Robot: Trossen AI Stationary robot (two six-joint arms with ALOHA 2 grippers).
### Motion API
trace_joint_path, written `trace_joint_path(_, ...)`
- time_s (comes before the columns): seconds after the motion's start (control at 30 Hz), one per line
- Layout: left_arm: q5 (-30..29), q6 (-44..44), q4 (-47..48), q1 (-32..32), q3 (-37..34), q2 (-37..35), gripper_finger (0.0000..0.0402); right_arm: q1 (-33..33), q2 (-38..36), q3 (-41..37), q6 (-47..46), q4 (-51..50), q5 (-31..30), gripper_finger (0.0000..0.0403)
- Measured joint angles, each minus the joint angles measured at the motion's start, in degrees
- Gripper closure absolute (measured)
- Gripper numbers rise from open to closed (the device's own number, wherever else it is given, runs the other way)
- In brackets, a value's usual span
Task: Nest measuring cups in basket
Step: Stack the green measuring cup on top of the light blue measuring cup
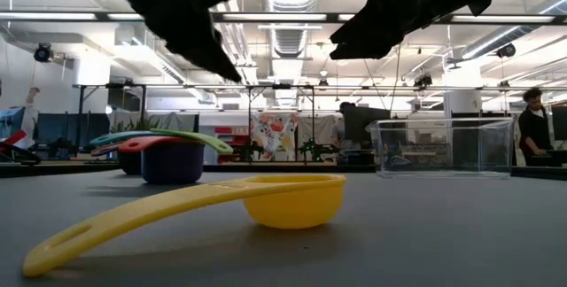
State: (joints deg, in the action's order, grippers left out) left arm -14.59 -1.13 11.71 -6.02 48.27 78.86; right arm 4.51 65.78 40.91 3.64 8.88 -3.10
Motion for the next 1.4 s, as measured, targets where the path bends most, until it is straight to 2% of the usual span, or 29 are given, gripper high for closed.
trace_joint_path(0.17, -1.94, 0.00, -1.66, 1.41, 0.14, 5.85, 0.0245, 0.02, 0.00, 0.00, 0.00, 0.01, 0.00, 0.0005)
trace_joint_path(0.27, -5.49, 0.44, 0.00, 2.04, 1.40, 8.88, 0.0257, 0.00, 0.00, 0.00, 0.01, -0.01, 0.00, 0.0005)
trace_joint_path(0.37, -5.90, 1.60, 2.46, 2.69, 3.27, 11.50, 0.0269, 0.00, 0.00, 0.00, 0.02, -0.01, -0.01, 0.0005)
trace_joint_path(0.67, -5.61, 3.37, 17.24, 3.03, 12.05, 19.17, 0.0286, 0.00, 0.00, -0.09, 0.02, -0.01, -0.02, 0.0005)
trace_joint_path(0.9, 2.00, 2.40, 28.73, 2.70, 15.91, 18.96, 0.0286, 0.00, 0.00, -0.32, 0.02, -0.06, -0.03, 0.0005)
trace_joint_path(1.17, 2.14, -3.51, 46.14, 1.39, 17.52, 18.39, 0.0286, 0.00, 0.00, -0.48, 0.00, -0.09, -0.04, 0.0005)
trace_joint_path(1.4, 2.13, -6.58, 46.39, -0.52, 16.74, 14.49, 0.0286, 0.00, 0.00, -0.52, 0.00, -0.06, -0.04, 0.0005)
